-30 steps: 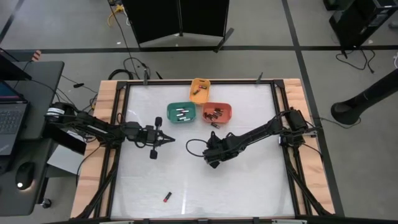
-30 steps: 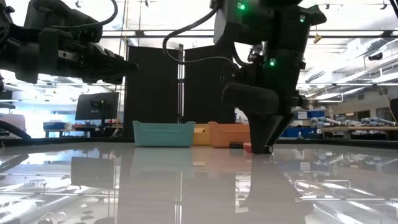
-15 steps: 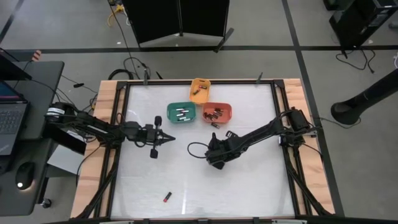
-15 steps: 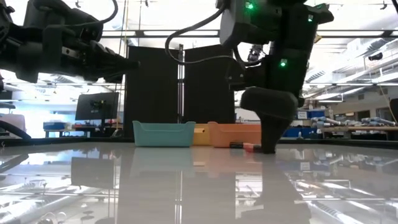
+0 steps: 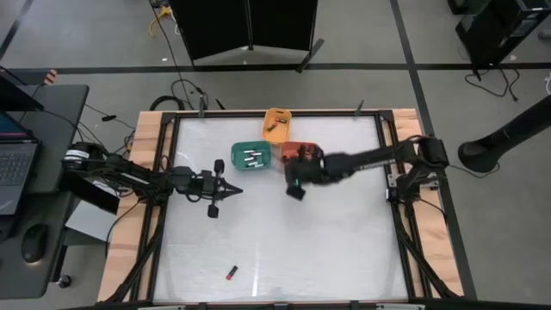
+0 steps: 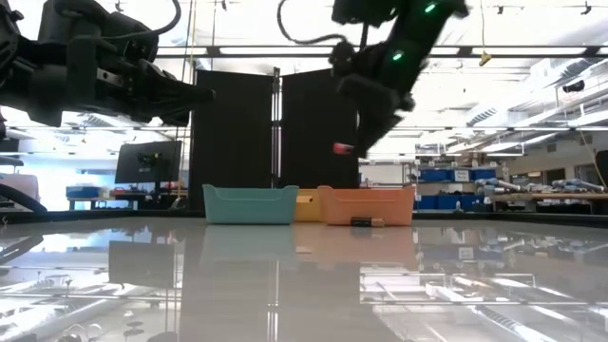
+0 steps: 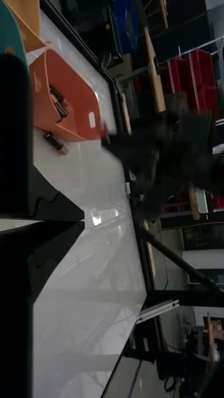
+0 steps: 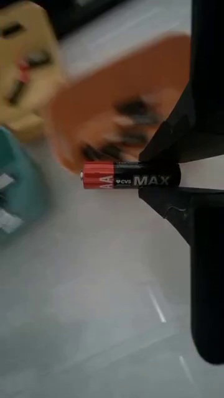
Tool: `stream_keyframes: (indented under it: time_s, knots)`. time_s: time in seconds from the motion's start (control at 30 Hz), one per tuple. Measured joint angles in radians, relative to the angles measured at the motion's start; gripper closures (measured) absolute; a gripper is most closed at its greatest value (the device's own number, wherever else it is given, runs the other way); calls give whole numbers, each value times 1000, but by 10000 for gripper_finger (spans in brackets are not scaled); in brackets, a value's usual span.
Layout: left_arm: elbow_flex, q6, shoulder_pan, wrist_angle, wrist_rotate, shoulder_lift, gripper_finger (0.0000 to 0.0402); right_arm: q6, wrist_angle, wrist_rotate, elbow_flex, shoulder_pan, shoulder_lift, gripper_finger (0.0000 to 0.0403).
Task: Sort batteries
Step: Put the red battery into the yellow bin
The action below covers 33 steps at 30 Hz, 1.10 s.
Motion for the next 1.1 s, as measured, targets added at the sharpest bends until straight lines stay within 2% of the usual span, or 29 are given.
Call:
stream_keyframes:
  time_s: [0.17,0.47,0.57,0.87,1.1]
  knots:
    - [0,0,0,11,0,0,385,-221,149,-130,39,-183,15,346]
    - [3,1,0,17,-1,0,385,-442,154,-293,227,-420,157,346]
    - [3,1,0,16,-2,0,385,-481,136,-336,297,-463,234,346]
    - [3,1,0,9,-5,0,385,-576,-50,-375,541,-527,445,346]
    - [3,3,0,7,-5,0,385,-587,-107,-441,618,-560,534,346]
